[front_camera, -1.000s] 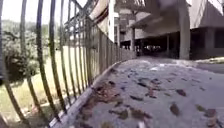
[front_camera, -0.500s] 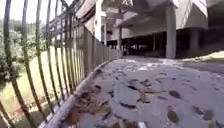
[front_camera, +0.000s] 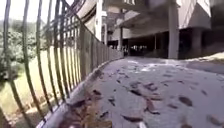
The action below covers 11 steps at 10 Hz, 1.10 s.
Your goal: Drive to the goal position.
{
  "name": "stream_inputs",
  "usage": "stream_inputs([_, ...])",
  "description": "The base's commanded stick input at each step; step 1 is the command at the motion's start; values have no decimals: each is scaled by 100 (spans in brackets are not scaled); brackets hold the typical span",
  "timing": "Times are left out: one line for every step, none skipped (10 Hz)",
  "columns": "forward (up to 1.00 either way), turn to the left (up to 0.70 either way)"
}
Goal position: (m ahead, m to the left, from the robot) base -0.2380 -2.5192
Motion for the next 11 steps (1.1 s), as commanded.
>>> stream_inputs([50, 0])
stream_inputs([50, 0])
stream_inputs([50, 0])
stream_inputs([50, 0])
stream_inputs([50, 0])
stream_inputs([50, 0])
stream_inputs([50, 0])
stream_inputs([50, 0])
stream_inputs([50, 0])
stream_inputs([50, 0])
stream_inputs([50, 0])
